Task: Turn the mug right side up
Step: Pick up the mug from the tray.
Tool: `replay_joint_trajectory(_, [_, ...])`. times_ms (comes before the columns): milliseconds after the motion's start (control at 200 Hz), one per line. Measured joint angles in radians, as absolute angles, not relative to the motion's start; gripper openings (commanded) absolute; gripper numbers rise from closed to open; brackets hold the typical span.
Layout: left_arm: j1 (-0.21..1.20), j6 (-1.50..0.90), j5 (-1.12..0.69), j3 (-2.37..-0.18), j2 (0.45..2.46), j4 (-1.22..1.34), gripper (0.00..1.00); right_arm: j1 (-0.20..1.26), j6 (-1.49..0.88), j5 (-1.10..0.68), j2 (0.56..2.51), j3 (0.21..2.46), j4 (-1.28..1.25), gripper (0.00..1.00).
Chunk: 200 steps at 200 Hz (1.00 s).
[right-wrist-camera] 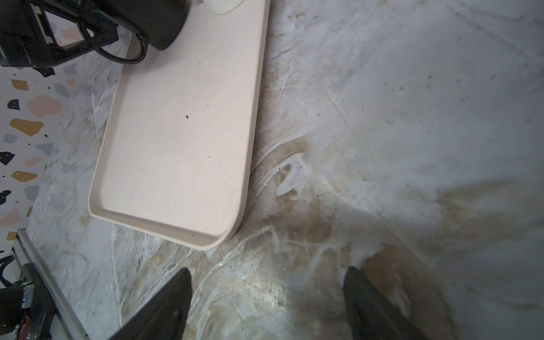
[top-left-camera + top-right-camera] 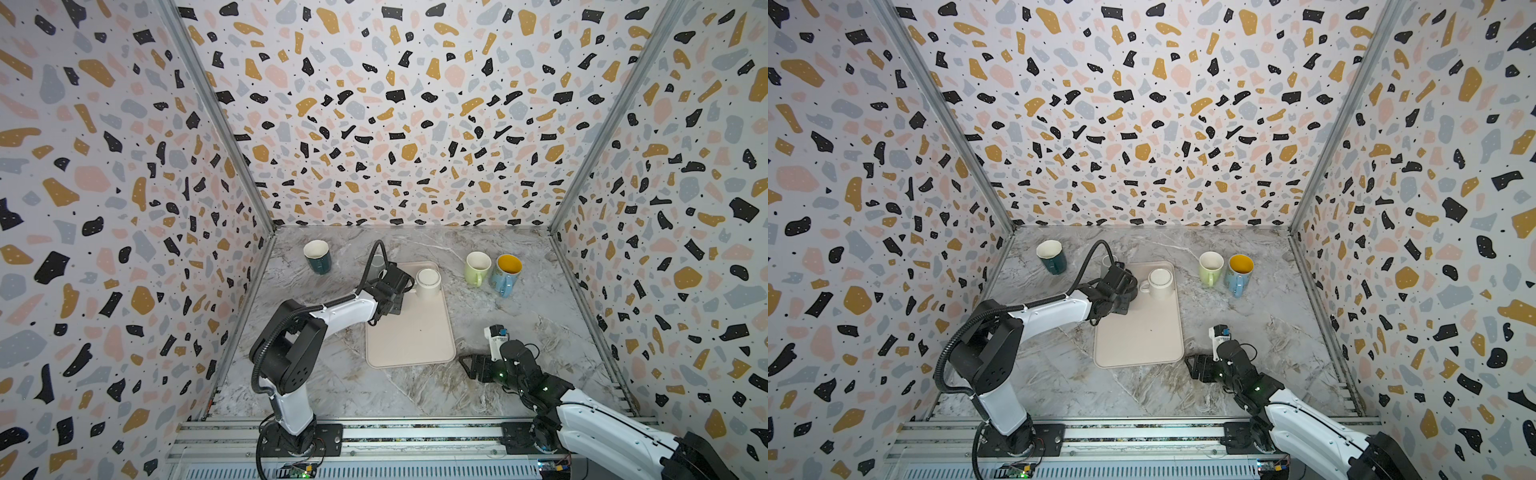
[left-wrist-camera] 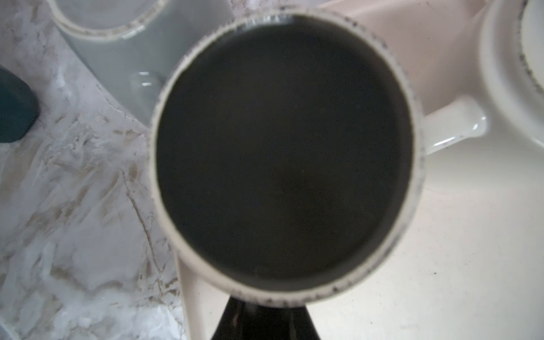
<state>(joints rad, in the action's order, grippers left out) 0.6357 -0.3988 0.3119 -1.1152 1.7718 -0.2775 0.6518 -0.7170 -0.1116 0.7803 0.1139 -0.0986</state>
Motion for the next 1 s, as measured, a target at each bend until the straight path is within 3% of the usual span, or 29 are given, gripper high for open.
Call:
replay_joint_trajectory(486, [0.642, -0.415, 0.179, -1.055, 1.703, -0.268, 0.0, 0.641, -0.743, -0.176, 0.826, 0.085, -0.219, 0.83])
replay_joint_trajectory(1001, [0.653, -0.434, 0.06, -1.035, 1.678, -0.246, 0.0, 0.633, -0.77, -0.191, 0.749, 0.059, -0.208, 0.83])
